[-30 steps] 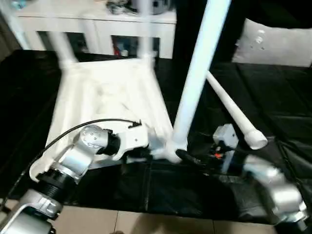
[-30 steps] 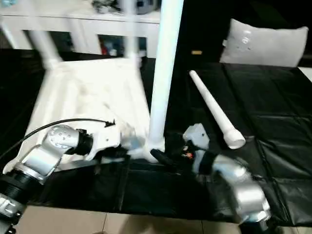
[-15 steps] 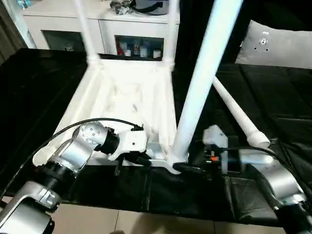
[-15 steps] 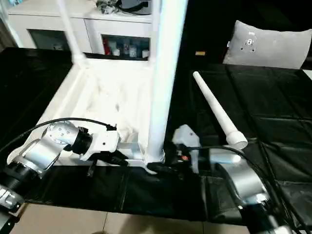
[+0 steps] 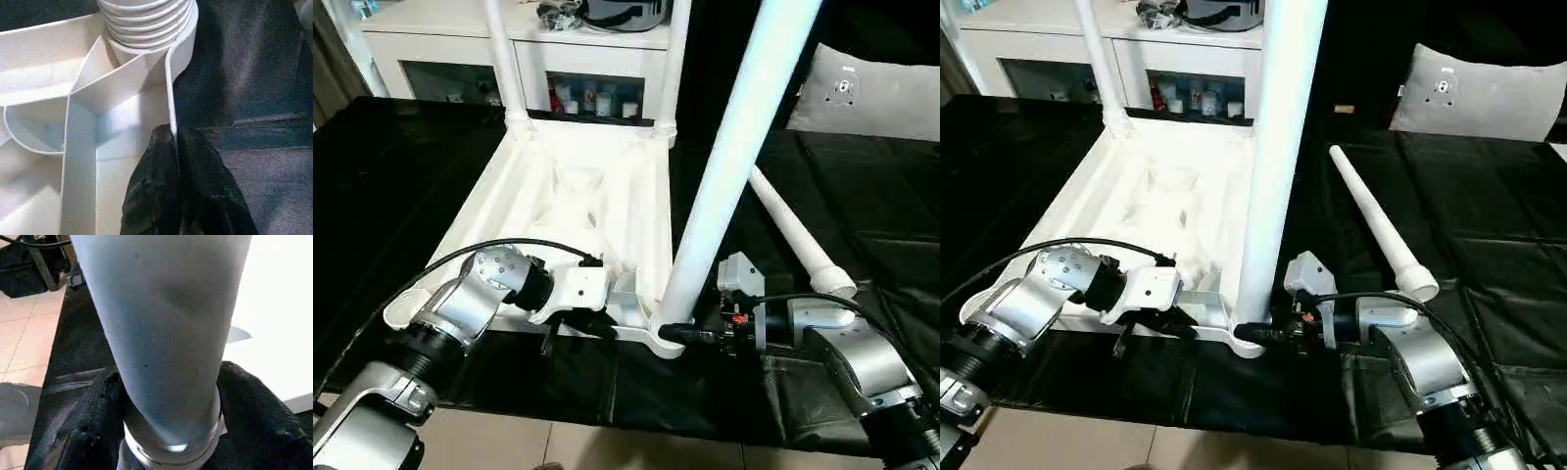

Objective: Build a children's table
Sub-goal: Rotate leg to tighten

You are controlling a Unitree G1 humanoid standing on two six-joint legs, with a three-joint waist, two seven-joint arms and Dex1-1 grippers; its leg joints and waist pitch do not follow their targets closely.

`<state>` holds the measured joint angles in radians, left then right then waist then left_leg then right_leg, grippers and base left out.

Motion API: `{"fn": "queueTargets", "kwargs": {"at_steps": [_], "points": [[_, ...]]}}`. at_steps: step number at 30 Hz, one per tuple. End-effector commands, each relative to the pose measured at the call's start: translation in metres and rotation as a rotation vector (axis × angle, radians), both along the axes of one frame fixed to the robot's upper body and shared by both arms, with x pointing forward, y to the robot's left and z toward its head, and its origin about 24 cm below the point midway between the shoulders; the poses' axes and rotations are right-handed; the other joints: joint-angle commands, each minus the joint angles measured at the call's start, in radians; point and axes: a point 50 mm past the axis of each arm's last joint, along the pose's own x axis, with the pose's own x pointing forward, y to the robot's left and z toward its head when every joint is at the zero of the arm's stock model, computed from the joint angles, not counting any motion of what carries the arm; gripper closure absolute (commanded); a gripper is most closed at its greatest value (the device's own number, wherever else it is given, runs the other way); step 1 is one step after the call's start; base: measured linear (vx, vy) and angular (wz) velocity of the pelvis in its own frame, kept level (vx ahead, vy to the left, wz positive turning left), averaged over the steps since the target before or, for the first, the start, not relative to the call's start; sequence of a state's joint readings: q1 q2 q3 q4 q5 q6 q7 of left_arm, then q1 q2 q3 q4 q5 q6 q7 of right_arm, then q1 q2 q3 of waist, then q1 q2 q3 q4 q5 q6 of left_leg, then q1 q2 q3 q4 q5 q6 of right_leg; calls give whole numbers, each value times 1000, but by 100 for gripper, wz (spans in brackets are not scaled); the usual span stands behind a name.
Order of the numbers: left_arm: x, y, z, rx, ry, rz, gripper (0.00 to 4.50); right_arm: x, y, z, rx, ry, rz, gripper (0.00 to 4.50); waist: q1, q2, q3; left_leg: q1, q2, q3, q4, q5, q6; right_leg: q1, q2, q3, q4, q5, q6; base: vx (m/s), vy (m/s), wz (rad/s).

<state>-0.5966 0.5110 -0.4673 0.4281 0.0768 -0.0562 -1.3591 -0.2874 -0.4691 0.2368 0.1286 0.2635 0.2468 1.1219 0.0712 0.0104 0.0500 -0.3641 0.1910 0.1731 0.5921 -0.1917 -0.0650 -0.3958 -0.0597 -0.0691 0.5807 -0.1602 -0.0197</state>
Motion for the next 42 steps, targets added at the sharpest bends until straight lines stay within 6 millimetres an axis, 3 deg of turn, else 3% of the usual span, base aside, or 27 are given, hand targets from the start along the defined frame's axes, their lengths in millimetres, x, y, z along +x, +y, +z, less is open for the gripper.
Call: {"fn": "queueTargets", "kwargs": {"at_steps": [1,5,8,10,11,12,13,15,16,17,18,19,20,21,22,23,24,25,26,27,28,29,31,33,38,39,42], "points": [[-6,-4,-11,53,32,-41,450,-7,6,-7,-10,37,40,201,-3,0,-67,13,43,-8,-67,-167,43,50,-80,48,-54,-230,-212,0,0,0],[-8,-8,-10,-11,63,27,450,-16,15,-14,51,106,-4,202,-1,2,-68,12,44,-9,-68,-155,43,51,-80,49,-51,-206,-219,0,0,0],[-6,-12,-8,-54,74,119,450,-20,23,-21,92,160,-80,202,-4,4,-66,13,43,-10,-71,-174,41,49,-81,48,-55,-236,-215,0,0,0],[-4,-17,-6,-101,92,204,450,-21,27,-26,97,172,-132,208,-10,4,-57,17,41,-8,-76,-237,24,45,-79,47,-68,-347,-187,0,0,0],[-3,-21,-5,-131,95,240,450,-21,31,-29,101,171,-178,208,-15,5,-47,26,38,-12,-77,-308,11,38,-81,43,-83,-477,-158,0,0,0],[-2,-27,-4,-163,91,289,450,-19,35,-34,107,169,-260,209,-21,6,-45,36,34,-15,-76,-359,-5,32,-83,39,-97,-583,-123,0,0,0],[0,-32,-2,-183,84,342,450,-16,40,-38,112,169,-351,209,-26,4,-43,37,34,-18,-76,-377,-12,30,-85,38,-100,-619,-109,0,0,0],[1,-40,0,-213,88,411,450,-12,44,-43,124,192,-453,210,-48,4,-41,42,21,-30,-71,-435,-26,28,-83,12,-125,-748,-35,-60,11,-8],[2,-44,1,-229,86,443,450,-10,47,-44,133,200,-503,210,-56,3,-40,41,22,-32,-73,-445,-27,29,-82,10,-128,-753,-24,-66,19,-10],[2,-44,1,-229,86,443,450,-10,47,-44,133,200,-503,210,-69,8,-39,41,21,-36,-71,-475,-21,28,-80,-4,-138,-765,-10,-62,36,-12],[4,-56,5,-261,78,538,450,0,52,-46,158,229,-665,210,-85,15,-36,53,22,-40,-67,-529,-14,24,-77,-26,-153,-763,-1,-63,45,-9],[5,-58,6,-266,76,552,450,1,52,-47,161,234,-692,210,-98,21,-34,60,27,-42,-68,-567,-16,26,-75,-46,-160,-743,0,-63,45,-9],[5,-62,8,-275,73,577,450,4,53,-48,166,244,-736,210,-112,26,-29,60,34,-50,-77,-621,-17,33,-67,-76,-169,-719,9,-65,54,-9],[9,-67,11,-295,63,626,450,9,54,-49,167,254,-796,210,-93,65,-29,-36,105,-77,-196,-842,-39,153,-58,-51,69,-327,-41,-103,44,-12],[12,-73,15,-317,52,676,450,13,55,-49,163,258,-847,210,-81,54,-24,-37,101,-60,-207,-867,-35,131,-48,-42,77,-200,-37,-103,44,-12],[17,-81,23,-362,31,744,450,20,57,-48,160,261,-914,210,-92,16,-43,45,62,-39,-158,-772,-22,69,-62,15,42,-286,-31,0,0,0],[19,-83,25,-375,27,761,450,23,58,-48,159,260,-933,210,-91,5,-42,52,-5,-45,-47,-558,-69,27,-136,10,-99,-782,-35,-1,-57,-7],[19,-83,26,-376,26,761,450,23,59,-48,160,260,-933,210,-77,-21,-47,24,-12,-47,6,-332,-18,29,-169,22,-130,-952,11,-1,-57,-7],[20,-85,27,-379,19,763,450,25,60,-47,162,259,-936,210,-69,-15,-56,-14,-1,-54,-28,-249,-8,65,-160,27,-103,-869,5,-14,-27,-30],[21,-83,27,-361,-5,750,450,27,63,-44,169,237,-919,210,-69,-3,-53,-38,8,-55,-60,-228,-19,64,-118,12,-87,-723,-7,48,-14,-21],[22,-81,27,-348,-19,742,450,28,64,-42,173,226,-906,175,-68,3,-60,-30,15,-56,-64,-230,-22,58,-109,13,-79,-630,-27,48,-14,-21],[22,-78,26,-324,-39,736,450,29,65,-40,174,210,-896,154,-74,9,-63,-27,22,-55,-68,-222,-15,55,-97,16,-61,-453,-79,0,0,0],[21,-71,22,-282,-61,702,450,28,63,-40,180,198,-898,139,-75,16,-67,-30,26,-47,-71,-186,10,62,-87,16,-44,-225,-162,0,0,0],[20,-68,20,-267,-67,684,450,27,60,-39,181,185,-896,122,-73,16,-65,-25,27,-41,-69,-178,23,64,-85,17,-41,-170,-189,0,0,0],[16,-53,12,-214,-61,641,450,28,44,-32,154,52,-829,92,-63,23,-67,-13,34,-33,-70,-163,30,67,-85,19,-40,-134,-209,0,0,0],[15,-49,10,-207,-55,617,450,26,38,-28,165,19,-773,63,-59,21,-68,-11,36,-31,-68,-150,33,67,-85,21,-38,-103,-217,0,0,0],[13,-45,8,-195,-52,559,450,22,30,-23,174,-15,-686,44,-56,20,-69,-13,34,-28,-64,-121,60,71,-86,23,-32,-39,-234,0,0,0]]}}
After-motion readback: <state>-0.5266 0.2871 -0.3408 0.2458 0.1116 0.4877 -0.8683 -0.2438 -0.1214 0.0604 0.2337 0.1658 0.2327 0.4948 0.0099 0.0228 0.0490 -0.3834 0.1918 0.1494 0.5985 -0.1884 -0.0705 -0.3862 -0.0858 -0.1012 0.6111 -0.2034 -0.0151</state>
